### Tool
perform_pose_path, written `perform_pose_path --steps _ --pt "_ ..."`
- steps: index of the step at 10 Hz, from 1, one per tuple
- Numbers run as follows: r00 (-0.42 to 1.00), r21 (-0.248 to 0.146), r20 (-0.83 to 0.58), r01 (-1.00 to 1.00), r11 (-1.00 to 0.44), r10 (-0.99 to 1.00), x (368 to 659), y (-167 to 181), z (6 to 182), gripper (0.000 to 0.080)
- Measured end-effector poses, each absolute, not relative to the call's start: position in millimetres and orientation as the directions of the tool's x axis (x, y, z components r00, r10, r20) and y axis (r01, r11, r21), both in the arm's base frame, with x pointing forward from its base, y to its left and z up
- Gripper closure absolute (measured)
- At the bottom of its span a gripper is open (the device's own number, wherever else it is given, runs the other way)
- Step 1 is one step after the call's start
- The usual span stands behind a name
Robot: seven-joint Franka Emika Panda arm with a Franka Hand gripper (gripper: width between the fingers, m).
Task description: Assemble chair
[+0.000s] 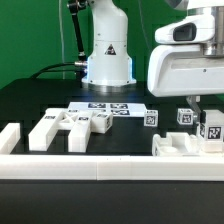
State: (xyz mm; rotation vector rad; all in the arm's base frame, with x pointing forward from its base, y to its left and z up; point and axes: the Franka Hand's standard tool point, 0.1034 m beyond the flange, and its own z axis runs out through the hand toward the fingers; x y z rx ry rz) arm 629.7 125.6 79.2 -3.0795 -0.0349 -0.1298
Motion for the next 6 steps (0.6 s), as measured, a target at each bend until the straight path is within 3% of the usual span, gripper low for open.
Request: perform_pose_path --steps 3,6 --pt "0.974 -0.077 0.068 -0.211 -0.974 -0.216 629.6 124.8 79.0 0.0510" --pt "0.856 -0.101 0.036 -0.510 -0.854 -0.515 628.8 122.5 77.9 0.0509"
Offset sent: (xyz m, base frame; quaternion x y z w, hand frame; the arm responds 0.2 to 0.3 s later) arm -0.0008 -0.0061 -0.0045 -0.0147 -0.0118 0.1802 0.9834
